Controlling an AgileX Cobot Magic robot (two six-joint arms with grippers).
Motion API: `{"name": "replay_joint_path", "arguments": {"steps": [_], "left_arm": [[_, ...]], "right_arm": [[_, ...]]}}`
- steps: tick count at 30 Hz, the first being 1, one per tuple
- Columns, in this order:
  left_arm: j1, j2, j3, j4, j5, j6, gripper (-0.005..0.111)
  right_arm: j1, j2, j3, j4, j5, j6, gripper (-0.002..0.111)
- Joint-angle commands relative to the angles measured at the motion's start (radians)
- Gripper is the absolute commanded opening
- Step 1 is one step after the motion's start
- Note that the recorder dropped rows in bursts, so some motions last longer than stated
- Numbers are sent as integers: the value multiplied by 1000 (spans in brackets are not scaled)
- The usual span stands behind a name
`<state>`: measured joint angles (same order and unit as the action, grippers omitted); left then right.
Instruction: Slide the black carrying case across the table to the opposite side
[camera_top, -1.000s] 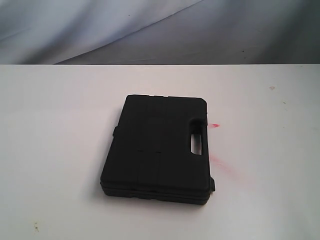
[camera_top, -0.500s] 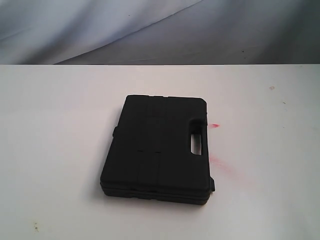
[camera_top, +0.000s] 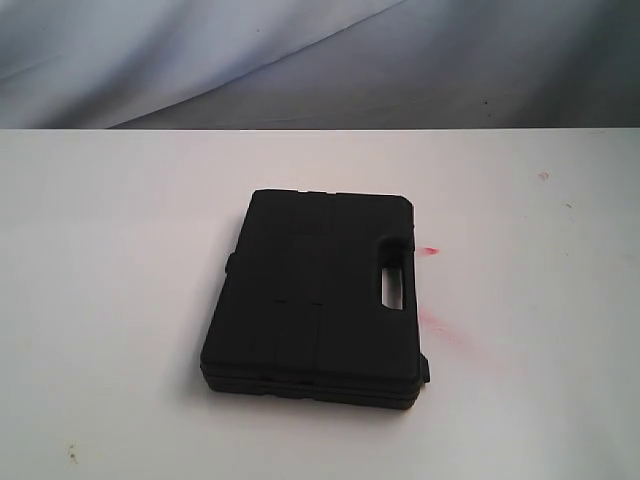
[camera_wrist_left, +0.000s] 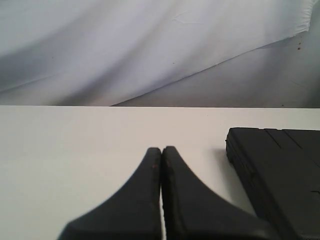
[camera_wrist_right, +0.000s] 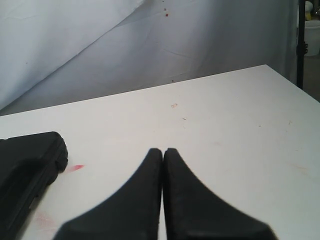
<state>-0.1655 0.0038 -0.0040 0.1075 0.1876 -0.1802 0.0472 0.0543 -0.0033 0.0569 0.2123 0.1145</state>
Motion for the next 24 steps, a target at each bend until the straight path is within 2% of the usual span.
{"name": "replay_joint_path", "arguments": {"steps": [1,5,15,17,22,24], "left_arm": [[-7,-4,4,-9,2,2,0],[-7,-4,4,-9,2,2,0],[-7,-4,4,-9,2,2,0],[-7,-4,4,-9,2,2,0],[-7,-4,4,-9,2,2,0],[-7,-4,4,-9,2,2,0]], "right_arm": [[3,-4,3,5,3,0,0],[3,-4,3,5,-8,0,0],[3,-4,3,5,-231,0,0],[3,-4,3,48,-255,0,0],[3,-4,3,305,-366,2,0],[3,-4,3,312,-419,4,0]]}}
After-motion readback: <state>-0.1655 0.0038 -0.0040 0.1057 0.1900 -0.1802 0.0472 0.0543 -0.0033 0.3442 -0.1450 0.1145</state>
